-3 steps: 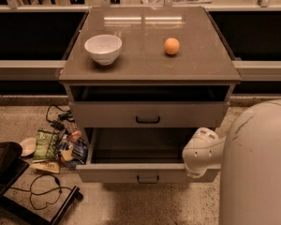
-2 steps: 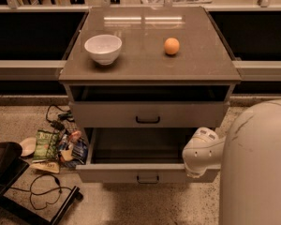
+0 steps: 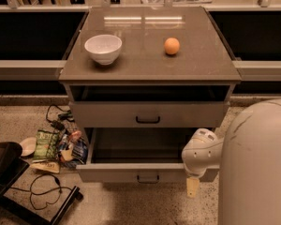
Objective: Open middle drawer
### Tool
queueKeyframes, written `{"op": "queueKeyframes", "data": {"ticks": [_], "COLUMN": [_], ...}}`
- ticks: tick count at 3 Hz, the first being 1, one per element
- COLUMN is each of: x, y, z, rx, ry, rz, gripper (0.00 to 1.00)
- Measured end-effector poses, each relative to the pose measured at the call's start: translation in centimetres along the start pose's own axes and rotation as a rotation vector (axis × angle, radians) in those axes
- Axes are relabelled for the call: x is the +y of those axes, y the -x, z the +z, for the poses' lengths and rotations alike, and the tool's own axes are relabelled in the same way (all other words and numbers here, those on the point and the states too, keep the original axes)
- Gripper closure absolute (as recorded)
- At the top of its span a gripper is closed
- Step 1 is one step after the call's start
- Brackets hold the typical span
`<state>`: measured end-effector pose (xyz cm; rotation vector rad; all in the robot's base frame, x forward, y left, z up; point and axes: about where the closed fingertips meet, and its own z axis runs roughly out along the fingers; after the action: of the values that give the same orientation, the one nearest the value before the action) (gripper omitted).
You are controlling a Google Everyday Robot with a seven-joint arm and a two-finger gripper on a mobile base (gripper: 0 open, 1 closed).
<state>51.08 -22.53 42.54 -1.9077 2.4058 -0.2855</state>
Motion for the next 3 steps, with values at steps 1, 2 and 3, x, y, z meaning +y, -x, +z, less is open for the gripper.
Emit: {"op": "queueKeyframes", "data": {"ticks": [1,2,3], "x": [0.2,4.8,8.8], "y": [0.1,0.9,1.4], "z": [0.1,1.2,1.9], "rx": [0.001,-0.029,-0.056], "ry": [0.005,0.101,0.188], "rz": [-0.001,-0.042,-0.053], "gripper": [0.0,0.26,0.49]}}
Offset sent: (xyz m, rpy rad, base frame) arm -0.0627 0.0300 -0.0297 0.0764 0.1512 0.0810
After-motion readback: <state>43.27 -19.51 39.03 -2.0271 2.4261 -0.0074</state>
